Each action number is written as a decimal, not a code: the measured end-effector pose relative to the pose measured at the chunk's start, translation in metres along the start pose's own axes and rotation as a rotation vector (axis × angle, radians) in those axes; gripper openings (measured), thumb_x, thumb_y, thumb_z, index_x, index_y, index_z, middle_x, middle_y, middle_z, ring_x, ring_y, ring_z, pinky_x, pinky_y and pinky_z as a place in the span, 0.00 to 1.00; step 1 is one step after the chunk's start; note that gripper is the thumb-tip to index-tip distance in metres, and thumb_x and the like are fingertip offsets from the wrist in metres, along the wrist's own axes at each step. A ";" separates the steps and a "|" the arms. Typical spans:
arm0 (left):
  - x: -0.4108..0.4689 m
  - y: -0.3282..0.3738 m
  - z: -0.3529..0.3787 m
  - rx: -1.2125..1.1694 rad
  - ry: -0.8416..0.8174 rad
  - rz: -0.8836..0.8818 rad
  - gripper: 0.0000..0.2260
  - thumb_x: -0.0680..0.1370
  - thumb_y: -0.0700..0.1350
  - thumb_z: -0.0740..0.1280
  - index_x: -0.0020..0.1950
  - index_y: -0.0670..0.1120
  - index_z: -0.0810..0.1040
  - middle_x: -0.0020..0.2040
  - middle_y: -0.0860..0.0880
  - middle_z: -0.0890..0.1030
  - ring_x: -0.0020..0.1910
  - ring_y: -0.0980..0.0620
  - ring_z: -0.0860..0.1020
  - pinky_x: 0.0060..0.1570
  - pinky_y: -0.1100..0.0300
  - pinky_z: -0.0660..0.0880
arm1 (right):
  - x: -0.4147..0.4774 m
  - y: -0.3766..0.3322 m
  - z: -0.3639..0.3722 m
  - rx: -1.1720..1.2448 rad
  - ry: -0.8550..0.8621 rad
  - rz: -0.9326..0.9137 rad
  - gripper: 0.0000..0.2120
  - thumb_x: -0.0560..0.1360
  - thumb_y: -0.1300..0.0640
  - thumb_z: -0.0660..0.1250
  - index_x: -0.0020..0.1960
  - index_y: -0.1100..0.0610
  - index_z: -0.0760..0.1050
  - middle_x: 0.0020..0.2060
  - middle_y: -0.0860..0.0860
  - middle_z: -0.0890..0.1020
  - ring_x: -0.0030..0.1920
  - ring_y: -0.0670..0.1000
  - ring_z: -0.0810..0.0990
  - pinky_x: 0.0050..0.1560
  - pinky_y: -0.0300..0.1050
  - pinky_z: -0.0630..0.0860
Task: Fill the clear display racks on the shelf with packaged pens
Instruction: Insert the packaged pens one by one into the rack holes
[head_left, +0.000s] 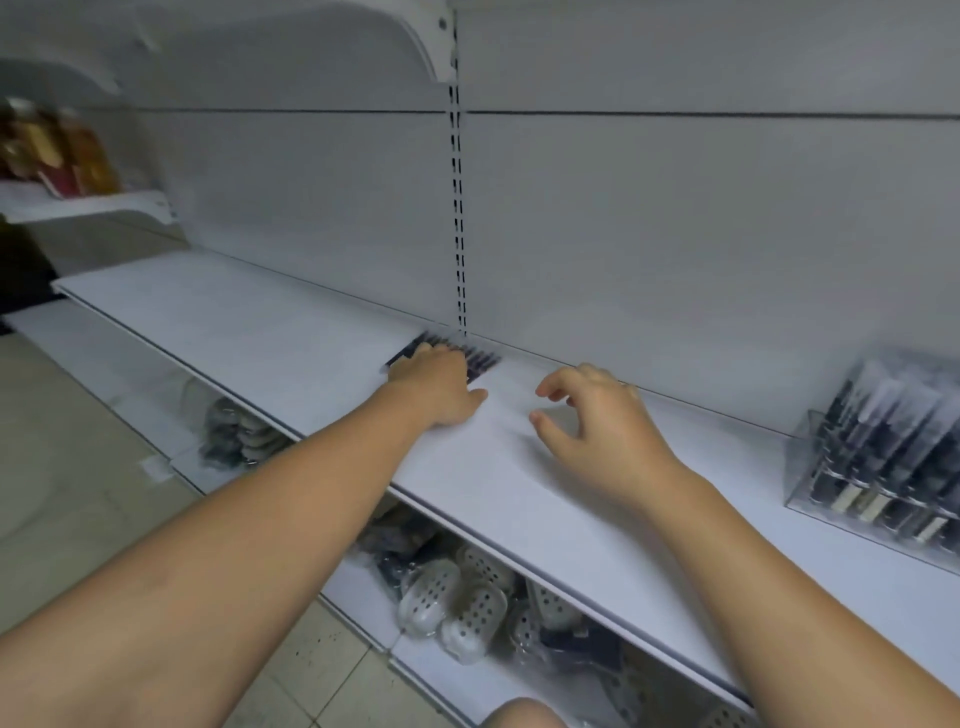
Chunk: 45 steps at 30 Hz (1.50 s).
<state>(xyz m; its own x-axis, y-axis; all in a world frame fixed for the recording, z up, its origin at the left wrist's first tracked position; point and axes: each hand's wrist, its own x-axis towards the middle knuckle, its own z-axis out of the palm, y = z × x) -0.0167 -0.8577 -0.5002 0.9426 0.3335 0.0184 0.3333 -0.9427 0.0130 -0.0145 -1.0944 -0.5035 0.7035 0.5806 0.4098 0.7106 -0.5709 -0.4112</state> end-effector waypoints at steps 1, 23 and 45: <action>0.005 0.000 0.000 0.009 -0.023 0.000 0.32 0.80 0.66 0.63 0.74 0.44 0.72 0.76 0.43 0.70 0.76 0.41 0.65 0.71 0.44 0.70 | 0.000 0.001 0.000 0.003 0.002 0.001 0.12 0.79 0.45 0.68 0.60 0.46 0.76 0.53 0.43 0.78 0.58 0.48 0.76 0.63 0.51 0.68; 0.008 0.034 -0.017 0.008 -0.219 0.012 0.13 0.83 0.50 0.61 0.56 0.41 0.76 0.48 0.45 0.77 0.48 0.44 0.77 0.49 0.56 0.74 | -0.005 0.005 -0.012 0.095 0.054 0.008 0.02 0.79 0.49 0.68 0.49 0.45 0.79 0.47 0.40 0.80 0.53 0.45 0.77 0.62 0.50 0.67; -0.131 0.129 -0.027 -0.984 -0.118 0.267 0.08 0.87 0.48 0.57 0.61 0.45 0.70 0.51 0.46 0.78 0.45 0.48 0.77 0.47 0.49 0.80 | -0.132 0.035 -0.119 0.311 0.152 0.298 0.08 0.78 0.57 0.69 0.41 0.50 0.82 0.37 0.45 0.85 0.38 0.47 0.83 0.44 0.45 0.80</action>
<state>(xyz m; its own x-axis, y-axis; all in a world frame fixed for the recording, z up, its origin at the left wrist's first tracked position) -0.0978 -1.0231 -0.4736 0.9972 0.0607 0.0428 -0.0027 -0.5459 0.8378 -0.0818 -1.2597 -0.4752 0.8865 0.3118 0.3418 0.4579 -0.4854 -0.7448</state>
